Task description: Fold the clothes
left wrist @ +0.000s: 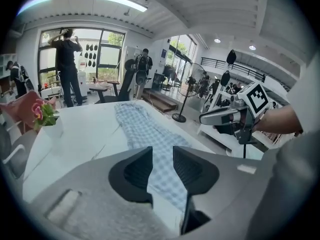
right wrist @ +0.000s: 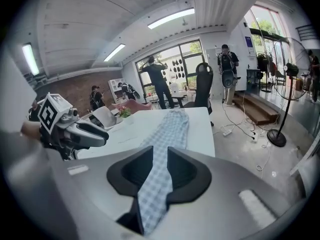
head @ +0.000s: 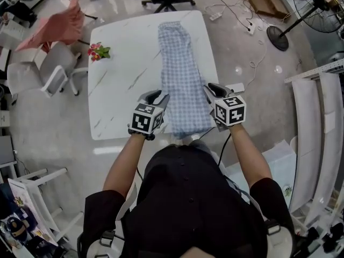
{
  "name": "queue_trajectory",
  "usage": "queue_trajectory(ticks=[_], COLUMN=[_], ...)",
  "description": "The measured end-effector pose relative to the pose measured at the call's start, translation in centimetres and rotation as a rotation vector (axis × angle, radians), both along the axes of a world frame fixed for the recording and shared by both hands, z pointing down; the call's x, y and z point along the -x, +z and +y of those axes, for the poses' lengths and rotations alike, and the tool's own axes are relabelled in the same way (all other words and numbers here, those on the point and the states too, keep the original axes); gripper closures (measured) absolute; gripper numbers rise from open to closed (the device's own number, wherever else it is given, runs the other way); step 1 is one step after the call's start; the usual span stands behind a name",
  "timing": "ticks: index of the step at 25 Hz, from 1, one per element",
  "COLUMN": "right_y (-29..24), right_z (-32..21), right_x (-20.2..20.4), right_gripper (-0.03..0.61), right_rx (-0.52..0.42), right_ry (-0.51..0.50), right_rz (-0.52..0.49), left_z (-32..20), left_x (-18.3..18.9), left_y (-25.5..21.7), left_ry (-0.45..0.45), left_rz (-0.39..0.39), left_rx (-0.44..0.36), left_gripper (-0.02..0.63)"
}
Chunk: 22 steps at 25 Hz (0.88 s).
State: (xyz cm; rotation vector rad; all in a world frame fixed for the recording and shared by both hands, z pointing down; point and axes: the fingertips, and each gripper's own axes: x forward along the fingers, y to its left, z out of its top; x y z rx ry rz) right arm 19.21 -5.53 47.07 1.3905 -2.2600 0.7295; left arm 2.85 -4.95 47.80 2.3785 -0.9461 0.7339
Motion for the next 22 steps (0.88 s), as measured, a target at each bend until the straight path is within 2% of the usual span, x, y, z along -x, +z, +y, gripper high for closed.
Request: queue_trajectory(ticks=[9, 18, 22], right_y=[-0.4, 0.1, 0.4], right_z=[-5.5, -12.7, -17.0], right_x=[1.9, 2.9, 3.2], right_gripper=[0.483, 0.482, 0.48], right_rx=[-0.008, -0.002, -0.004], right_ry=[-0.082, -0.13, -0.163], right_rz=[0.04, 0.039, 0.044], left_z=[-4.5, -9.7, -13.7], left_x=[2.3, 0.9, 1.1], left_y=[0.0, 0.6, 1.2], left_ry=[-0.051, -0.112, -0.143], left_rz=[-0.022, 0.051, 0.055], left_rx=[-0.017, 0.028, 0.033], left_gripper=[0.477, 0.477, 0.477])
